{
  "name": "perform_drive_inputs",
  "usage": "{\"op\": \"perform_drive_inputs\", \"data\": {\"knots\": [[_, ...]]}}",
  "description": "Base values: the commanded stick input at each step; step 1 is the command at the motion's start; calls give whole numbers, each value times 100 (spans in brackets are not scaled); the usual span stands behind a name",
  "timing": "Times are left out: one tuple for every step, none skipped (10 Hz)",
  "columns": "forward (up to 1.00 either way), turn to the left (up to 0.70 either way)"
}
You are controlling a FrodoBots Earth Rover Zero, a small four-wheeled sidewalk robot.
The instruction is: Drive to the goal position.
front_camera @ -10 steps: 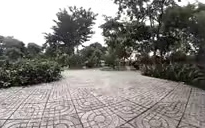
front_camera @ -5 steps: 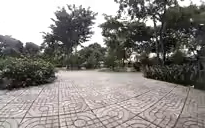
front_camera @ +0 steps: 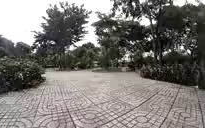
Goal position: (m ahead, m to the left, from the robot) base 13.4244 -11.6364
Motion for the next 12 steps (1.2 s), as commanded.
{"op": "perform_drive_inputs", "data": {"knots": [[100,0],[100,0],[100,0],[100,0],[100,0],[100,0],[100,0],[100,-10],[100,-26],[100,-27],[100,0],[100,0]]}}
